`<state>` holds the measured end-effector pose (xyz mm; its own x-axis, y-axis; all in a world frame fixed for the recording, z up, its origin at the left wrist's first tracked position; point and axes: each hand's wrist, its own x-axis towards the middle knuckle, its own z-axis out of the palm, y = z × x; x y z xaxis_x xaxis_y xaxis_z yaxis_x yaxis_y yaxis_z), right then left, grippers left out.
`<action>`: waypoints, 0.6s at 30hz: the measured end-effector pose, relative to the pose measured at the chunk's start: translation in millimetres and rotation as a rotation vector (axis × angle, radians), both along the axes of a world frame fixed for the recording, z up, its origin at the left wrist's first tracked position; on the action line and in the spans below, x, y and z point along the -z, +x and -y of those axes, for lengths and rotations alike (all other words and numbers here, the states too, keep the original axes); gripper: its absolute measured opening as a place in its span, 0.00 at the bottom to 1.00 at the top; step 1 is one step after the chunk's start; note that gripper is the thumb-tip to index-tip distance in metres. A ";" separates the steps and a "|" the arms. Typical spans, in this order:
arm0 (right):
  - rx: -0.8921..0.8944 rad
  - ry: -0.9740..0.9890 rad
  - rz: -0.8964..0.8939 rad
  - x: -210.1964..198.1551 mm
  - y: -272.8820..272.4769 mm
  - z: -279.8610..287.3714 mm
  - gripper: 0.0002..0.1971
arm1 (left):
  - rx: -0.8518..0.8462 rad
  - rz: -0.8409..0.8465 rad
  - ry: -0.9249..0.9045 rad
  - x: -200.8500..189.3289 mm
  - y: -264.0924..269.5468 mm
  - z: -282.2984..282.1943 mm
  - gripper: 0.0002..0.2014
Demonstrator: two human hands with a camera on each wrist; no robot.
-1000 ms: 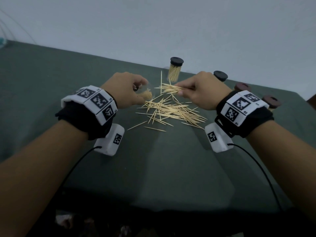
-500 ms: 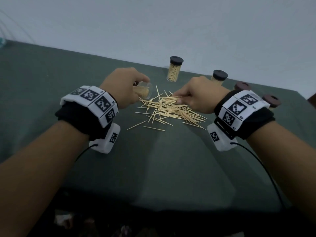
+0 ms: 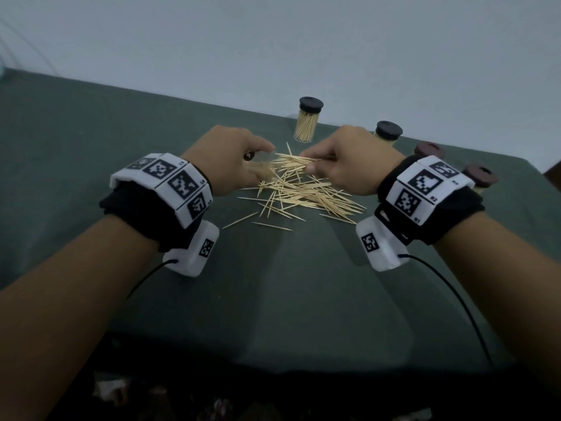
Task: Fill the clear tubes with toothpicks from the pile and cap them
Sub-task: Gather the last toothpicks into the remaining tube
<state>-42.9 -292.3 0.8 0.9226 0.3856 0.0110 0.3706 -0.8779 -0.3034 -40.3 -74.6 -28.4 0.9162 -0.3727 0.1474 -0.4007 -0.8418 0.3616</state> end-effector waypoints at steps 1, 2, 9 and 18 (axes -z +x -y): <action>0.000 0.016 0.003 0.4 -0.6 -0.9 0.10 | -0.003 -0.006 -0.019 -0.2 -0.8 0.9 0.28; 0.000 0.028 0.007 1.1 -1.3 -2.2 0.10 | -0.004 -0.016 -0.047 -0.7 -1.9 1.9 0.27; -0.037 0.029 0.081 14.1 -2.0 -8.7 0.09 | -0.034 -0.109 -0.219 -2.4 -6.1 6.5 0.18; -0.090 0.015 0.172 23.1 -2.4 -13.7 0.09 | -0.066 -0.138 -0.262 2.4 -8.8 11.4 0.22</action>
<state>-45.3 -278.6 -22.2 0.8684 0.4650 0.1722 0.4948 -0.8348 -0.2414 -49.1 -86.0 -30.8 0.9553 -0.2771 0.1029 -0.2798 -0.7353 0.6173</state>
